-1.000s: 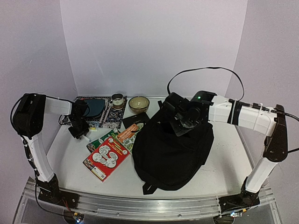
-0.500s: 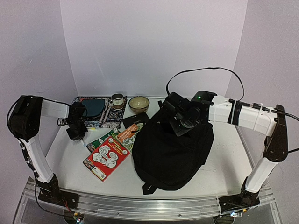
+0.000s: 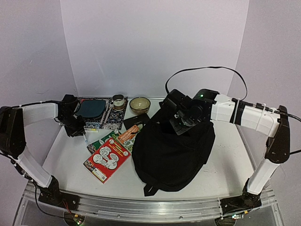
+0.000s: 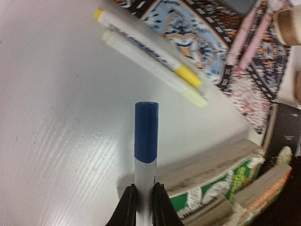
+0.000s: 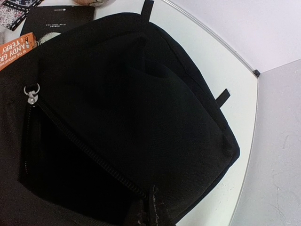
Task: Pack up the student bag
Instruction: Pick up the pen at the corner of the board, then place the pen in the lower front pocket of the bag.
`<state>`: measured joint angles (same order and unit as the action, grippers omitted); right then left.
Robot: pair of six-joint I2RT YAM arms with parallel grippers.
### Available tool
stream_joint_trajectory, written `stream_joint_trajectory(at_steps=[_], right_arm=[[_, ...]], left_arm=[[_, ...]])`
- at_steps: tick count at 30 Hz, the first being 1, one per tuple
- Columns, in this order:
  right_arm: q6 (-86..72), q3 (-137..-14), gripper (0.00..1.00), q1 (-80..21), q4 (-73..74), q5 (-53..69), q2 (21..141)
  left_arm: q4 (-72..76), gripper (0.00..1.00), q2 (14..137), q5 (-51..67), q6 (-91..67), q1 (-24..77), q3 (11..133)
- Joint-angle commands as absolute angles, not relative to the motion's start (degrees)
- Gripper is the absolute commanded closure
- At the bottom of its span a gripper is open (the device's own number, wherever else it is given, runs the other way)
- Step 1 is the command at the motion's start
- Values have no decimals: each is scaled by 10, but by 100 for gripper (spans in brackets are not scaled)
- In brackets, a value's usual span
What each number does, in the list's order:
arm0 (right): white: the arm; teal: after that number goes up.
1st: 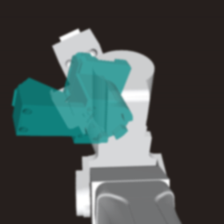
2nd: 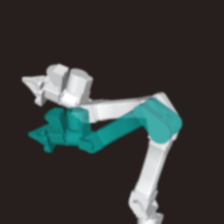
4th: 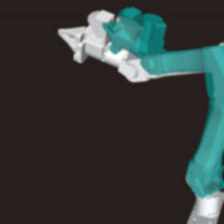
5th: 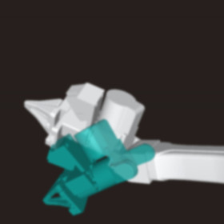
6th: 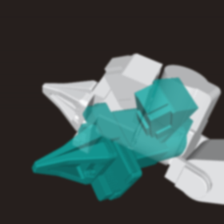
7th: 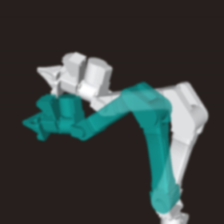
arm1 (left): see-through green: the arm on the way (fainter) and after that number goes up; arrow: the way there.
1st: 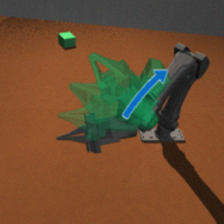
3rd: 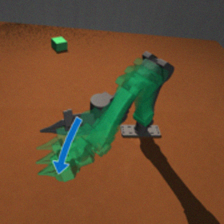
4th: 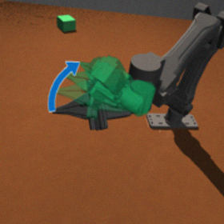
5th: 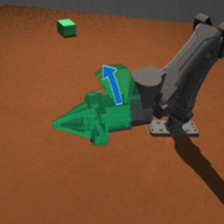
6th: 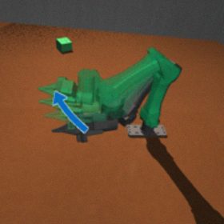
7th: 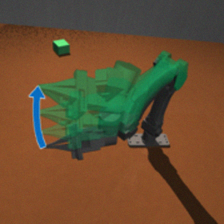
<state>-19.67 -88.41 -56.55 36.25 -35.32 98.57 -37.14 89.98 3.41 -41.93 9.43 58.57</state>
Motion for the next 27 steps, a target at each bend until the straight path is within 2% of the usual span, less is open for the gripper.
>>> stream_joint_trajectory(at_steps=[1, 6, 14, 27], right_arm=[[-187, -924, 100, -566, 350, -357, 989], [-181, -941, 100, -566, 344, -352, 1003], [-189, -957, 100, -565, 330, -342, 1017], [-207, -980, 100, -565, 317, -330, 1044]], left_arm=[[-366, 100, 814, 121, -426, 97, 599], [-335, 100, 754, 178, -463, 141, 593], [-223, 100, 735, 198, -554, 286, 590], [-58, 100, 851, 233, -589, 444, 655]])
